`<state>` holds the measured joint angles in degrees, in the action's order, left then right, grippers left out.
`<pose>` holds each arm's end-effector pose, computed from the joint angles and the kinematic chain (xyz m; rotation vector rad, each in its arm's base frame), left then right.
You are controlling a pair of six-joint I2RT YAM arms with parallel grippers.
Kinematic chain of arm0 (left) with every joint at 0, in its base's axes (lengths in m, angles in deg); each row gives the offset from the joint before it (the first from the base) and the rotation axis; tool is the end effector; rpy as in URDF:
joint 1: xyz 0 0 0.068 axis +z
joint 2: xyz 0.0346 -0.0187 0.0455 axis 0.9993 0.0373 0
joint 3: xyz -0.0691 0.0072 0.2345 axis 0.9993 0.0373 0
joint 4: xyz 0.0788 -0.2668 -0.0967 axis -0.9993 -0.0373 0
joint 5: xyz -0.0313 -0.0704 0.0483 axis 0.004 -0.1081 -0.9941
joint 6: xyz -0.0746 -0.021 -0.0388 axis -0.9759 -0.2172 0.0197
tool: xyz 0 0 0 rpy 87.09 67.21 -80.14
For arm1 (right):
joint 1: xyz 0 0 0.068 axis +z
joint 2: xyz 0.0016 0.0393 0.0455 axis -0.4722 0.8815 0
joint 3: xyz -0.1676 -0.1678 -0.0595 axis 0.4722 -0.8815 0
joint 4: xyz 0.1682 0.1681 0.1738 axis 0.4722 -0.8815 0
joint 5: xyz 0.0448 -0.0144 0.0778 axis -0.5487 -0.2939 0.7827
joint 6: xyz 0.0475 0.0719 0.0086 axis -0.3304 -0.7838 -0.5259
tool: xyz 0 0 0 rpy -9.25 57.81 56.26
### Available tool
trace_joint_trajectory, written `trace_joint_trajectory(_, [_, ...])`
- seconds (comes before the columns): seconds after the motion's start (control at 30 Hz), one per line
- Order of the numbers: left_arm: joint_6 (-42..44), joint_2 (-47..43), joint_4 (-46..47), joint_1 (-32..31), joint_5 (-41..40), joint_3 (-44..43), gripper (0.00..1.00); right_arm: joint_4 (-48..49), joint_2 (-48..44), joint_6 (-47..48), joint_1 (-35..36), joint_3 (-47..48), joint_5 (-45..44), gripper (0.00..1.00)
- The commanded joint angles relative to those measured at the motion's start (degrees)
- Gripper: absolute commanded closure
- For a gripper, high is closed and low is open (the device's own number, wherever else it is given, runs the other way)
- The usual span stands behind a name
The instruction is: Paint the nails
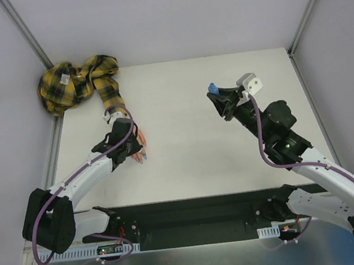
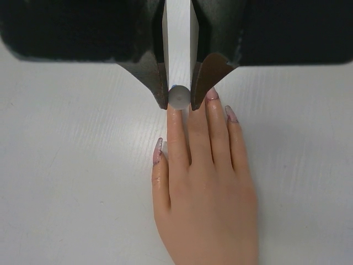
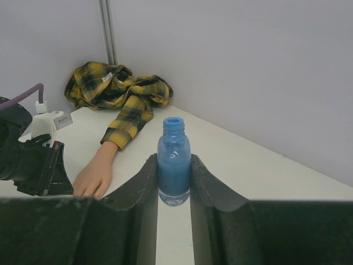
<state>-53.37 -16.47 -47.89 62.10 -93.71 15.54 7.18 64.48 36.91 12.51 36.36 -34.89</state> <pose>0.3031 -0.1255 0.1465 -0.3454 2.2470 -0.2983 0.2256 0.1895 0.3842 -0.6046 1.1170 0.2888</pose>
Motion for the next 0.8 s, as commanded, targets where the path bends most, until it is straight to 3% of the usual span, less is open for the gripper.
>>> trace_joint_trajectory(0.0, [0.06, -2.42, -0.61, 0.53, 0.98, 0.17, 1.00, 4.47, -0.85, -0.74, -0.34, 0.85, 0.52, 1.00])
trace_joint_trajectory(0.2, [0.06, -2.34, -0.35, 0.53, 3.98, 0.52, 1.00, 4.56, -0.76, -0.92, -0.26, 0.85, 0.61, 1.00])
trace_joint_trajectory(0.77, [-0.56, -1.90, -2.28, 0.53, 2.93, 1.14, 1.00, 4.47, -0.67, -0.92, -0.34, 0.94, 0.79, 1.00])
